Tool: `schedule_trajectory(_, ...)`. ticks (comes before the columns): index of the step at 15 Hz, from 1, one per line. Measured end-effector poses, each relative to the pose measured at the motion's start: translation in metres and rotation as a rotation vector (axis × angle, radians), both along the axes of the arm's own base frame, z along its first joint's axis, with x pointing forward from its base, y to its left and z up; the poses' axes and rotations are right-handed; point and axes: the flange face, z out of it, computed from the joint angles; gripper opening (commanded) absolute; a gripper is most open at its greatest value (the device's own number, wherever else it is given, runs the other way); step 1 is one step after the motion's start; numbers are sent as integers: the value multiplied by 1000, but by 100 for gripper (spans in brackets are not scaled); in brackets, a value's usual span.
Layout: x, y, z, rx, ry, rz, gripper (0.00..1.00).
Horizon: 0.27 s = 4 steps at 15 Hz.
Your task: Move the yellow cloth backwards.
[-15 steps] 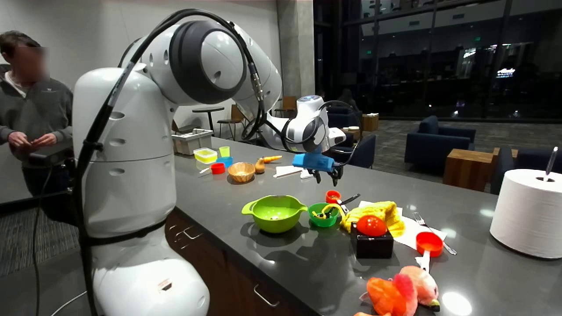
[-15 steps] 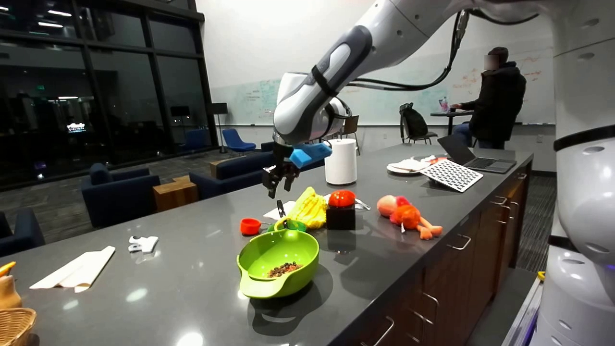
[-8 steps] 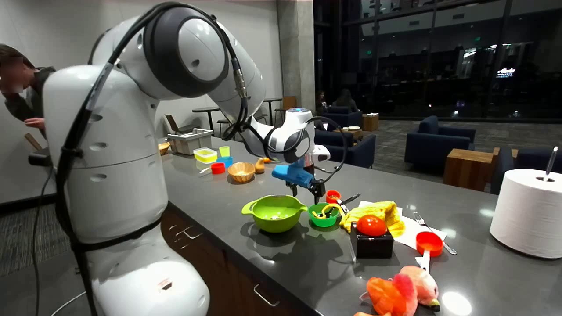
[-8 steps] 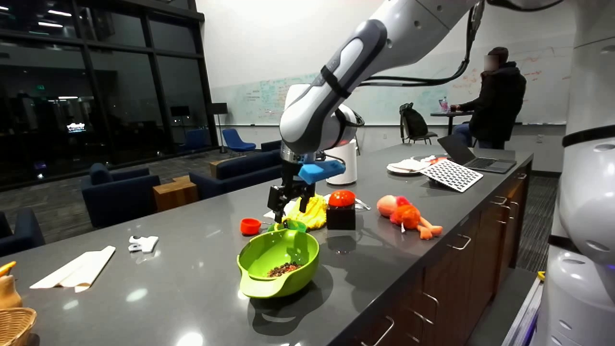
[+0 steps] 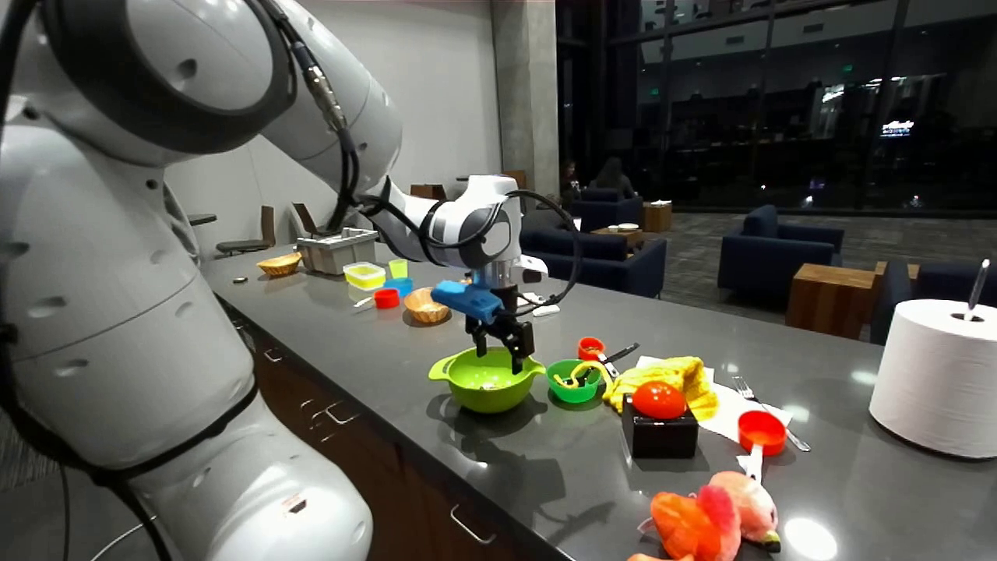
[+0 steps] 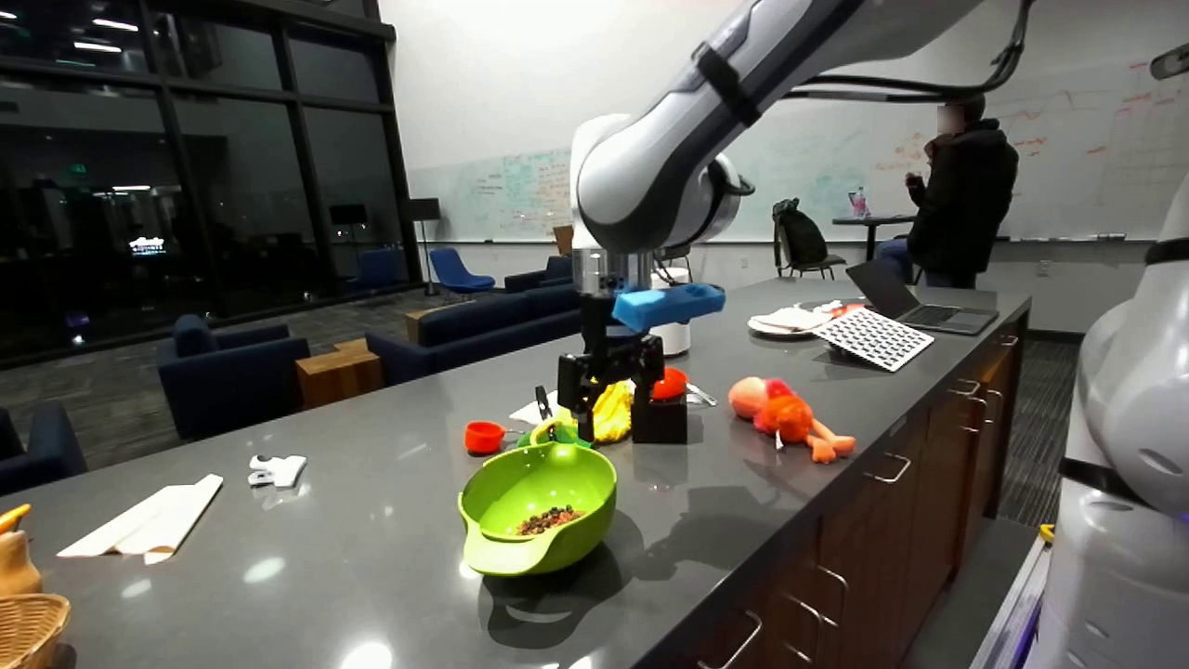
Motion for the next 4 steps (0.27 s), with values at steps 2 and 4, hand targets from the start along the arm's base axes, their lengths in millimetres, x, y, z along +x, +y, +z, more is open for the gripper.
schedule_trajectory(2,-18,6,12,-14,14,-21,100)
schedule_trajectory(4,-35,12,23,-21,28,-26,100)
